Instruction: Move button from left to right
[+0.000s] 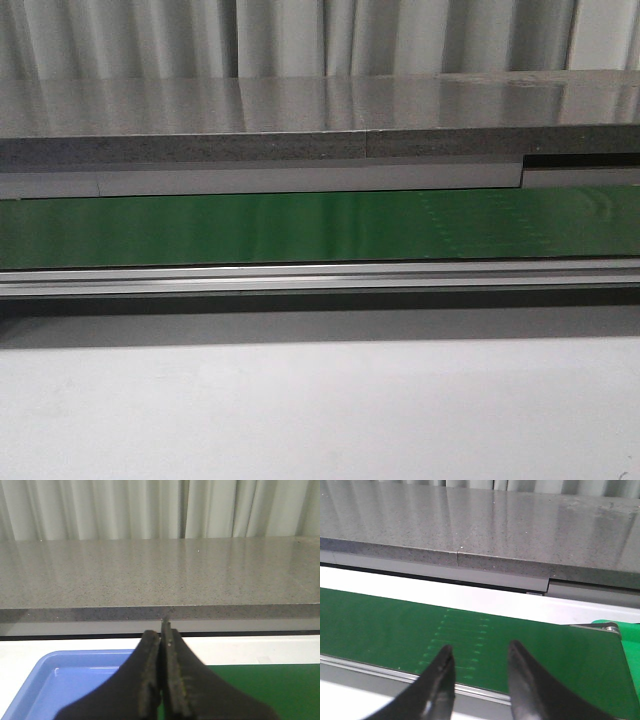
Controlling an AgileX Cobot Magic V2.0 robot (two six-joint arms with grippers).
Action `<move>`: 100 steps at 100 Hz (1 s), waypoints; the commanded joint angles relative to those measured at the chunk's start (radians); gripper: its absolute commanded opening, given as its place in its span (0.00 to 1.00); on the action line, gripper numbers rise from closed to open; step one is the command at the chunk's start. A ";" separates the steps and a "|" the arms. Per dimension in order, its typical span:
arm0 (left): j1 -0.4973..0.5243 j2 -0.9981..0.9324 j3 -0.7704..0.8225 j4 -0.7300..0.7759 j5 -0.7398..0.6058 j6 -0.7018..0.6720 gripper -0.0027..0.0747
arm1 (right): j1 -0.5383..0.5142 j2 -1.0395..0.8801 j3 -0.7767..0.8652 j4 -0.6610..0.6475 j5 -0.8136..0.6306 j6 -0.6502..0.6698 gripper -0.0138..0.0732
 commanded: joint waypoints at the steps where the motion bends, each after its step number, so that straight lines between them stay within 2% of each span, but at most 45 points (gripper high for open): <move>1: -0.007 0.008 -0.028 -0.009 -0.076 -0.007 0.01 | -0.001 0.000 -0.027 0.016 -0.063 -0.010 0.31; 12: -0.007 0.008 -0.028 -0.009 -0.076 -0.007 0.01 | -0.001 0.000 -0.027 0.016 -0.063 -0.010 0.14; 19: -0.007 0.008 -0.028 -0.009 -0.076 -0.007 0.01 | -0.001 0.000 -0.027 0.016 -0.060 -0.010 0.07; 100: -0.007 0.008 -0.028 -0.009 -0.076 -0.007 0.01 | -0.001 0.000 -0.027 0.017 -0.042 -0.010 0.08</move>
